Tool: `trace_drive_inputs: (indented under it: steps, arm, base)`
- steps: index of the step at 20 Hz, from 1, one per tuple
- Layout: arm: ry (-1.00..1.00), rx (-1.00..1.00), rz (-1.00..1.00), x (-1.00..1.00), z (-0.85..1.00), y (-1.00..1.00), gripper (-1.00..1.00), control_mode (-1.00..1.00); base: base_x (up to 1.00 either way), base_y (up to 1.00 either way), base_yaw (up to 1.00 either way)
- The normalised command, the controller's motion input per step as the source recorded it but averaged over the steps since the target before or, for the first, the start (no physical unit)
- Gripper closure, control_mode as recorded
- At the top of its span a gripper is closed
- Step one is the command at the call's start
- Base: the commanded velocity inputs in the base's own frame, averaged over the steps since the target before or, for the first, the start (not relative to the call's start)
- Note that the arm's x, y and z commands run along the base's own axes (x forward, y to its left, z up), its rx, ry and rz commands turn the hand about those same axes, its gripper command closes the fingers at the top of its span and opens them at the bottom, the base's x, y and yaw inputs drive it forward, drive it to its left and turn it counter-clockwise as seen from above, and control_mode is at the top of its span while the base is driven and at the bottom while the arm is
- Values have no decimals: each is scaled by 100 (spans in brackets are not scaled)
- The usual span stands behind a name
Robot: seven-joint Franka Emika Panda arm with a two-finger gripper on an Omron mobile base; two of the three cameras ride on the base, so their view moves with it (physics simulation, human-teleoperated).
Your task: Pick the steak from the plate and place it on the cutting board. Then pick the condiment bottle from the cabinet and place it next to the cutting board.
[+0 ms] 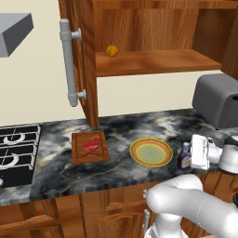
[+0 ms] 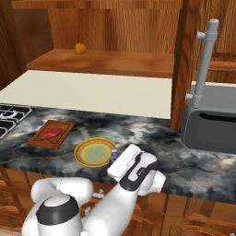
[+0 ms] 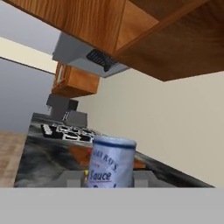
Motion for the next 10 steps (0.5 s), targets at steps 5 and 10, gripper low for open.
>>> trace_drive_inputs:
  steps: [5,10]
  arm:
    - [0,1,0,15,-20,-4,100,-100]
    - [-1,0,0,4,-26,-1,100,-100]
  base:
    - [0,0,0]
    - [0,0,0]
